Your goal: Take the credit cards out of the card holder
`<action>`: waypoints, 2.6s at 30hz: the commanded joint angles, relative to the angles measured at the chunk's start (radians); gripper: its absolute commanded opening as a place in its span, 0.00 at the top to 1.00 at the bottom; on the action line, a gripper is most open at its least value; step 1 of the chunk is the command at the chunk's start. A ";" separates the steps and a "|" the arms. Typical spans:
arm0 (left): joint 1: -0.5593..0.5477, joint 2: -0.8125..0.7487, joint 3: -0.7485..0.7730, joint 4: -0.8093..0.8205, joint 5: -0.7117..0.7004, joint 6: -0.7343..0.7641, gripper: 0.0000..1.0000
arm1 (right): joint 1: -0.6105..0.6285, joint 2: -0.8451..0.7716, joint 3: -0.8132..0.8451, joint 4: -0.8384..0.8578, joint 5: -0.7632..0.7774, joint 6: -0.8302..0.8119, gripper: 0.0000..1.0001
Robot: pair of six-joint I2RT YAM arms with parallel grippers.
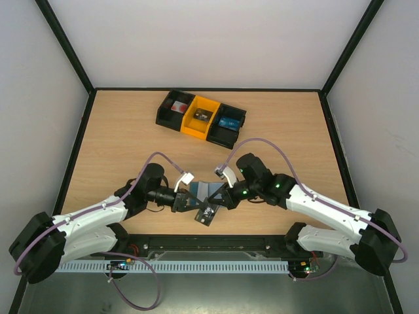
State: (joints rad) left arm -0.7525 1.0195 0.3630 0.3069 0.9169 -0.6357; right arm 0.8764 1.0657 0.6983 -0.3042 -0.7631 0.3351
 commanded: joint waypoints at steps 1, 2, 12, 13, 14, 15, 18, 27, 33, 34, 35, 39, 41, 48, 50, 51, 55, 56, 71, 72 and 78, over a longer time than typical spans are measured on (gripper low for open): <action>-0.004 -0.003 0.014 0.022 0.004 0.019 0.97 | 0.003 -0.018 -0.003 -0.002 -0.016 0.004 0.98; -0.003 -0.004 0.018 0.006 -0.007 0.024 0.96 | 0.003 -0.026 -0.007 0.003 -0.012 0.009 0.98; 0.019 -0.089 0.114 -0.251 -0.358 0.061 0.12 | 0.002 -0.081 -0.074 0.183 0.081 0.172 0.98; 0.021 -0.103 0.124 -0.277 -0.404 0.061 0.02 | 0.002 -0.080 -0.084 0.225 0.105 0.198 0.98; 0.022 -0.116 0.135 -0.301 -0.452 0.061 0.01 | 0.002 -0.076 -0.094 0.262 0.128 0.225 0.98; 0.023 -0.138 0.145 -0.327 -0.495 0.064 0.00 | 0.003 -0.068 -0.103 0.294 0.155 0.248 0.98; 0.024 -0.183 0.175 -0.404 -0.638 0.080 0.00 | 0.001 -0.036 -0.108 0.356 0.252 0.294 0.98; 0.025 -0.304 0.241 -0.563 -0.961 0.131 0.00 | -0.012 0.111 -0.046 0.518 0.571 0.428 0.98; 0.025 -0.365 0.233 -0.579 -0.997 0.173 0.00 | -0.050 0.270 0.058 0.597 0.683 0.479 0.98; 0.025 -0.371 0.230 -0.581 -1.001 0.181 0.00 | -0.061 0.295 0.074 0.612 0.696 0.489 0.98; 0.025 -0.375 0.227 -0.583 -1.006 0.189 0.00 | -0.070 0.320 0.094 0.629 0.703 0.495 0.98; 0.027 -0.383 0.221 -0.588 -1.016 0.226 0.00 | -0.107 0.416 0.172 0.675 0.749 0.520 0.98; 0.027 -0.386 0.221 -0.592 -1.018 0.242 0.00 | -0.121 0.464 0.211 0.702 0.765 0.525 0.98; 0.027 -0.404 0.216 -0.596 -1.008 0.246 0.00 | -0.178 0.641 0.363 0.761 0.839 0.573 0.98; 0.027 -0.407 0.215 -0.606 -1.003 0.247 0.00 | -0.194 0.676 0.393 0.793 0.862 0.593 0.98; 0.027 -0.410 0.215 -0.610 -1.004 0.248 0.00 | -0.199 0.695 0.412 0.801 0.883 0.595 0.98; 0.027 -0.423 0.209 -0.613 -1.013 0.247 0.00 | -0.216 0.779 0.507 0.822 0.932 0.598 0.98; 0.027 -0.426 0.207 -0.610 -1.016 0.245 0.00 | -0.219 0.802 0.527 0.826 0.944 0.602 0.98; 0.027 -0.443 0.197 -0.608 -1.041 0.243 0.00 | -0.260 1.053 0.706 0.821 1.024 0.661 0.98; 0.027 -0.441 0.197 -0.606 -1.041 0.243 0.00 | -0.262 1.069 0.720 0.815 1.023 0.662 0.98; 0.027 -0.438 0.193 -0.602 -1.040 0.242 0.00 | -0.267 1.154 0.806 0.807 1.037 0.662 0.98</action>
State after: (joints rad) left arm -0.7300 0.5858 0.5690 -0.3012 -0.1097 -0.4030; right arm 0.6144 2.1780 1.4349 0.5011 0.2234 0.9852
